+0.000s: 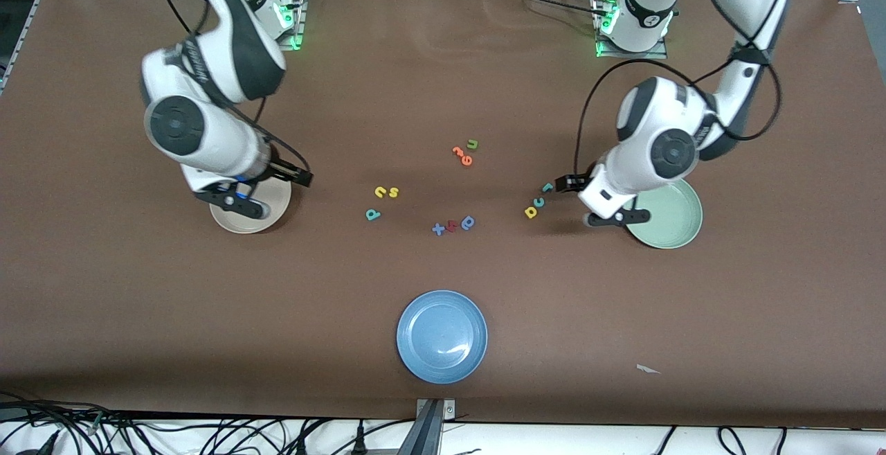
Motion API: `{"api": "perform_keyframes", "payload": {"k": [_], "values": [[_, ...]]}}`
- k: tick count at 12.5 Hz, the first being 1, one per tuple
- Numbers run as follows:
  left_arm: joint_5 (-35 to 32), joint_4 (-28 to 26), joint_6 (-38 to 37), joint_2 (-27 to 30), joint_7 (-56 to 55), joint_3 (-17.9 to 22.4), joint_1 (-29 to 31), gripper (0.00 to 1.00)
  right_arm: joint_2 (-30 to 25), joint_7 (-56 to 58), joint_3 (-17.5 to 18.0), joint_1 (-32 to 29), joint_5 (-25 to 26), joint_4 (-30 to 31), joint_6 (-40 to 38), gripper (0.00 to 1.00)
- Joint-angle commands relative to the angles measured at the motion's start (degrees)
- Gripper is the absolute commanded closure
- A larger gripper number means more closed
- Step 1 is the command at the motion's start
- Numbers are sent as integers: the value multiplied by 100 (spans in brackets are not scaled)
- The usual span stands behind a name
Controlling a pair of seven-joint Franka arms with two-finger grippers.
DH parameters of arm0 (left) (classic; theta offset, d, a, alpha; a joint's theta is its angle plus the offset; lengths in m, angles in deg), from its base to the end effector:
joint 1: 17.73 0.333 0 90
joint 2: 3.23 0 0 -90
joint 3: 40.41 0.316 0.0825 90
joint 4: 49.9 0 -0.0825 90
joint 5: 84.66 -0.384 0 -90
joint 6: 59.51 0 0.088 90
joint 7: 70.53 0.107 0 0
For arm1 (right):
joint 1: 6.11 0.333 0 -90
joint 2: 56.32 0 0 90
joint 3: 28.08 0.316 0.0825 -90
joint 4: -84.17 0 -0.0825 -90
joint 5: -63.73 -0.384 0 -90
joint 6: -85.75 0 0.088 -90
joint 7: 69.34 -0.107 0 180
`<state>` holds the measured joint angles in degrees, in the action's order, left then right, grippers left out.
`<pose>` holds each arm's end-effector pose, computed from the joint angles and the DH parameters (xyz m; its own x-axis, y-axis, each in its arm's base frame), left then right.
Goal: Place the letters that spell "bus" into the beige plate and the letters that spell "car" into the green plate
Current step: 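Reach the right gripper to the teal p while the left gripper reaches the l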
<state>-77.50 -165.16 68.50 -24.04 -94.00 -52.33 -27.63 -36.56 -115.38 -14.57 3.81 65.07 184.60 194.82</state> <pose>0.5456 -0.2194 0.2663 0.9750 0.1095 -0.1936 0.1288 -0.9876 0.0900 0.5768 0.2363 0.3640 0.9082 -0.3828 -0.1694 -0.3723 -0.9236 0.0910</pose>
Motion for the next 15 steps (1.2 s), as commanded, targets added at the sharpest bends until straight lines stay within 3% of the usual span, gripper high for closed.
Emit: {"api": "perform_keyframes", "payload": {"k": [1,5,7,15], "values": [[102,-410,882,-202,-437,23,-372,8,580,-1340,3,387,436,-171,674,1],[23,-410,1156,-581,-536,23,-505,20,1573,-3513,-6,994,955,-777,1099,18],[-310,-418,1156,-704,-562,23,-505,21,1934,-4216,3,1065,1052,-1084,1221,31],[-346,-374,1165,-880,-755,23,-584,41,2418,-4958,64,1065,1132,-1068,1881,31]]}}
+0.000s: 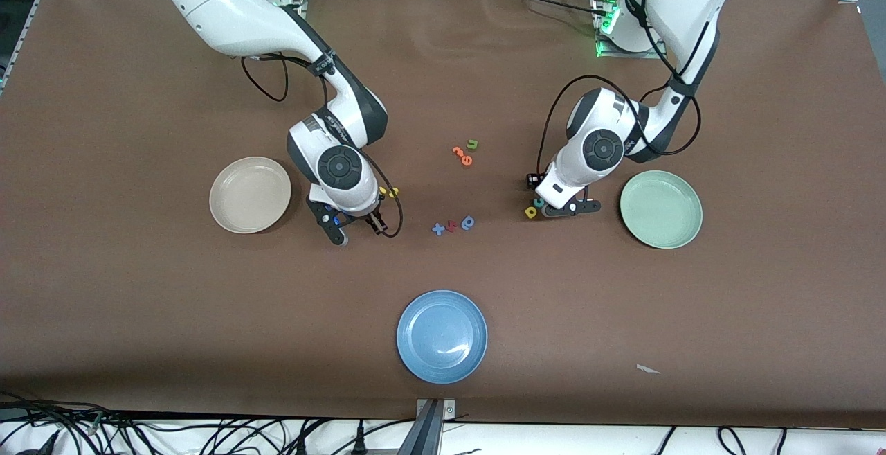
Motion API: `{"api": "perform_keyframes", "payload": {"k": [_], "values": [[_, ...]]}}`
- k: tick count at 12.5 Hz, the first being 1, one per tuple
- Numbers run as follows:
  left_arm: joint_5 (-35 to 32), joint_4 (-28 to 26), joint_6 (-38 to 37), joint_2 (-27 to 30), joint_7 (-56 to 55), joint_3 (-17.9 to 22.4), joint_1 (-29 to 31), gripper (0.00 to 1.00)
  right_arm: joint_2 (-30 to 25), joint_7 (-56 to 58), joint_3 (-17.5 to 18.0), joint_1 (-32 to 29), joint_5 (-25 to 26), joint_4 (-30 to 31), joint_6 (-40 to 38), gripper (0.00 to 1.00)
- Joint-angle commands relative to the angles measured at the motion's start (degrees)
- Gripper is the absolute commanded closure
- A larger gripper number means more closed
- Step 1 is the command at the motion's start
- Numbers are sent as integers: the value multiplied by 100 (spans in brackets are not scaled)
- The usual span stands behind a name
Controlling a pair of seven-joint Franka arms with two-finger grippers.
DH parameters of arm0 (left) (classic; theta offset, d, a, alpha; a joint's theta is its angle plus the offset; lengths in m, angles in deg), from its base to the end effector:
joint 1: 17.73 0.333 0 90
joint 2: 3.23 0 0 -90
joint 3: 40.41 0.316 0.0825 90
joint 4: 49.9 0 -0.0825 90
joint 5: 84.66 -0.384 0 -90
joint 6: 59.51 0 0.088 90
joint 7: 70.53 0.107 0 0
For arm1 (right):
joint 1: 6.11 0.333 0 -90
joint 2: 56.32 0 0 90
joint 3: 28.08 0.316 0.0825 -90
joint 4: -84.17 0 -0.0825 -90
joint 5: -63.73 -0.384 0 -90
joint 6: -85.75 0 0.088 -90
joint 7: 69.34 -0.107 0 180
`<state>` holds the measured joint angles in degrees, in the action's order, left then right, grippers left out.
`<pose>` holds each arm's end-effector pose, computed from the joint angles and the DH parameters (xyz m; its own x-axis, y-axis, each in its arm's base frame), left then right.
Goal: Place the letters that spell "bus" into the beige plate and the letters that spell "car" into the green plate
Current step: 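Reach the right gripper to the teal p while the left gripper reaches the l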
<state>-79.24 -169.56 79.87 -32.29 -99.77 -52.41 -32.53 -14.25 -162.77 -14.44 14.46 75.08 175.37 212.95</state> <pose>0.5049 -0.2575 0.1701 0.9684 0.1280 -0.2141 0.1422 -0.9885 0.0522 0.5835 0.3641 0.2043 0.5735 -0.8192 -0.0067 -0.8162 -0.5721 0.0808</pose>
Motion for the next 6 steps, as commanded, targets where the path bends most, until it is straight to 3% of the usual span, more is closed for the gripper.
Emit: {"api": "perform_keyframes", "payload": {"k": [1,6], "values": [[-173,65,28,-55,-179,31,-94,44,222,-281,51,0,139,-137,155,32],[-173,74,28,-64,-179,31,-94,63,328,-281,51,0,139,-111,139,39]]}}
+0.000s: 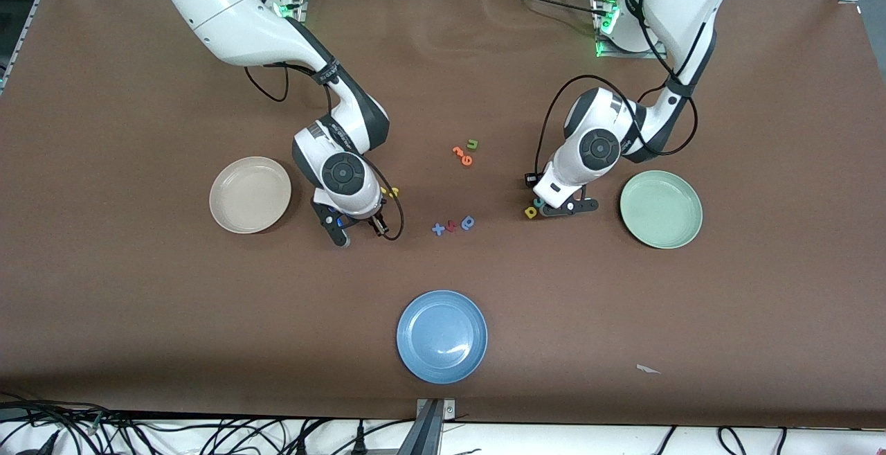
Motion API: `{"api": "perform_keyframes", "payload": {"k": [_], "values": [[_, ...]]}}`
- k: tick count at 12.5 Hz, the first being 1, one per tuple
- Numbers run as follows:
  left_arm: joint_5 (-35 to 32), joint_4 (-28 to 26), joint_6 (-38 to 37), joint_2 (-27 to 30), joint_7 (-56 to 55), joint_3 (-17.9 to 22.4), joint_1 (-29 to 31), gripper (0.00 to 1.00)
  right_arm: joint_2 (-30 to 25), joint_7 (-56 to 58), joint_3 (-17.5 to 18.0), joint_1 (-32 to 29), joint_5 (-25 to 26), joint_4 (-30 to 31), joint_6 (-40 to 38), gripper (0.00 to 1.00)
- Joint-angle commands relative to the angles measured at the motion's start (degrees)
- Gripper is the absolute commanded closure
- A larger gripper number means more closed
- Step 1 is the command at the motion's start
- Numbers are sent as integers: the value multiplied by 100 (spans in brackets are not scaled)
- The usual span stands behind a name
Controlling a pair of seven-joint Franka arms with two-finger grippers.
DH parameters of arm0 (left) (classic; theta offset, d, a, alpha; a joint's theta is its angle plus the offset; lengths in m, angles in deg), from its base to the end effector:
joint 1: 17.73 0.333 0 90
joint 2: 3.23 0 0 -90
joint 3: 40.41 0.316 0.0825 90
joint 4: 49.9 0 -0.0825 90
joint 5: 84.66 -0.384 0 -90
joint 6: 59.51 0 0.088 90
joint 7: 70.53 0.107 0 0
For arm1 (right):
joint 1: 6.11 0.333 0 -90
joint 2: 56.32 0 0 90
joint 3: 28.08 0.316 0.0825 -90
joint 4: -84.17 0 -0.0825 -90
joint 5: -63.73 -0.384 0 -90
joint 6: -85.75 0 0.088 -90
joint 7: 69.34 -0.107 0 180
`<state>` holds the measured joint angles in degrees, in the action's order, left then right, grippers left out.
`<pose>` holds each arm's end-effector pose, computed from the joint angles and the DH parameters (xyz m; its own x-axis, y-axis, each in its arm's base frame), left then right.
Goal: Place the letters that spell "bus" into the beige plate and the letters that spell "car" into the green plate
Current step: 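Reach the right gripper to the teal p while the left gripper reaches the l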
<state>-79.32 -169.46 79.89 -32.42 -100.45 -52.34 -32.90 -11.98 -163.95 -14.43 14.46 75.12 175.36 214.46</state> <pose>0.5039 -0.2603 0.1694 0.9676 0.1338 -0.2143 0.1474 -0.9879 0.0488 0.5807 0.3641 0.1798 0.5565 -0.8307 -0.0158 -0.8264 -0.5554 0.0929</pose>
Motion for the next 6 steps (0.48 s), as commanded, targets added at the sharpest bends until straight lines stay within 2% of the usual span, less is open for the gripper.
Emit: {"api": "perform_keyframes", "payload": {"k": [1,3,4,5,6], "values": [[-164,64,26,-51,-110,24,-48,66,101,-163,50,0,136,-92,-12,40],[-164,64,26,-43,-110,24,-48,66,101,-163,50,0,136,-92,-3,45],[-164,64,26,-51,-110,33,-48,66,101,-163,50,0,136,-92,-3,53],[-164,64,26,-43,-110,33,-48,70,101,-119,50,0,144,-83,-12,64],[-164,64,26,-42,-110,33,-48,72,110,-32,50,0,162,-92,-21,85]]}}
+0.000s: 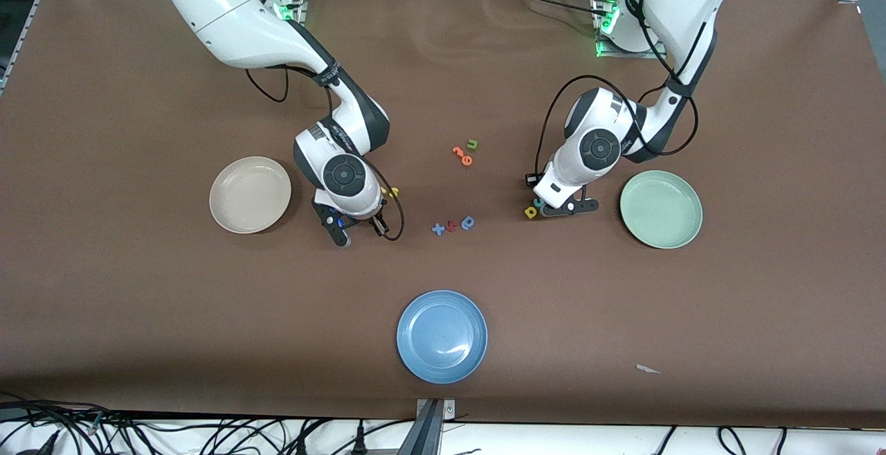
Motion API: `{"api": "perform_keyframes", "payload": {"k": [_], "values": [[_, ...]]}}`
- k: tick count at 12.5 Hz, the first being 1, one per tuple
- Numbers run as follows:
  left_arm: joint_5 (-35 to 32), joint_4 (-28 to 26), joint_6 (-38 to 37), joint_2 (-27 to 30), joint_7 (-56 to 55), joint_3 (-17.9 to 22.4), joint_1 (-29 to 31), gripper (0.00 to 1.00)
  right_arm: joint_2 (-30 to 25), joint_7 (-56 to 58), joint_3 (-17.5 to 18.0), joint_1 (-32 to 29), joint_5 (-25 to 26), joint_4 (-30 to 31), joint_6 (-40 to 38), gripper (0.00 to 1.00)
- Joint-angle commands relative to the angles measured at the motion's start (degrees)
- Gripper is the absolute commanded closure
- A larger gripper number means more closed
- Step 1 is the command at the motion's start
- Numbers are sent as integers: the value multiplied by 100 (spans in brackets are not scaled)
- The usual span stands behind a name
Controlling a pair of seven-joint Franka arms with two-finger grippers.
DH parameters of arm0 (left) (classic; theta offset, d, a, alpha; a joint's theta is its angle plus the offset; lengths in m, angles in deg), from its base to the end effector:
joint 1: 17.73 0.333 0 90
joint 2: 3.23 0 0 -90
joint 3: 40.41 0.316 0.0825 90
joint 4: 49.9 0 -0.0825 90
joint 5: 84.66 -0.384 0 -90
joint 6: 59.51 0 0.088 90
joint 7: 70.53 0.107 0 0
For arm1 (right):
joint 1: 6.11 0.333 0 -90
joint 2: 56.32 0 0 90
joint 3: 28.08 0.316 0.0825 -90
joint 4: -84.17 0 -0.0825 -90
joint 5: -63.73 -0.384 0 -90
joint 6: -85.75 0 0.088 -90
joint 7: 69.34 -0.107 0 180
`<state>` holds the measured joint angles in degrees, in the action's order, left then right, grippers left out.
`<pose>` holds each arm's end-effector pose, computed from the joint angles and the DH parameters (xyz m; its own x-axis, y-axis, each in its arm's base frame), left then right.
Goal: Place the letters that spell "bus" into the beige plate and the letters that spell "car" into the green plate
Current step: 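Place the teal p on the white plate while the left gripper grasps the l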
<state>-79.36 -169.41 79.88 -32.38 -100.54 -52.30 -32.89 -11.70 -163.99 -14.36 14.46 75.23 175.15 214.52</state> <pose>0.5045 -0.2600 0.1700 0.9676 0.1356 -0.2128 0.1491 -0.9876 0.0485 0.5809 0.3649 0.1782 0.5572 -0.8302 -0.0162 -0.8259 -0.5562 0.0927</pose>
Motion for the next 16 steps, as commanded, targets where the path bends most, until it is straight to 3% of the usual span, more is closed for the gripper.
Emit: {"api": "perform_keyframes", "payload": {"k": [1,3,5,11,16], "values": [[-161,59,27,-56,-102,29,-48,74,83,42,43,0,203,-71,-45,88],[-170,68,27,-47,-93,38,-48,84,65,60,43,0,203,-89,-54,90],[-318,68,27,-47,-93,29,-40,84,-49,122,52,0,212,-220,-403,90],[-328,173,-17,-3,-75,82,31,59,-611,2306,-184,-280,107,-423,-2109,90],[-319,279,27,-73,-172,100,31,60,-1410,4828,-572,-956,46,646,-2305,89]]}}
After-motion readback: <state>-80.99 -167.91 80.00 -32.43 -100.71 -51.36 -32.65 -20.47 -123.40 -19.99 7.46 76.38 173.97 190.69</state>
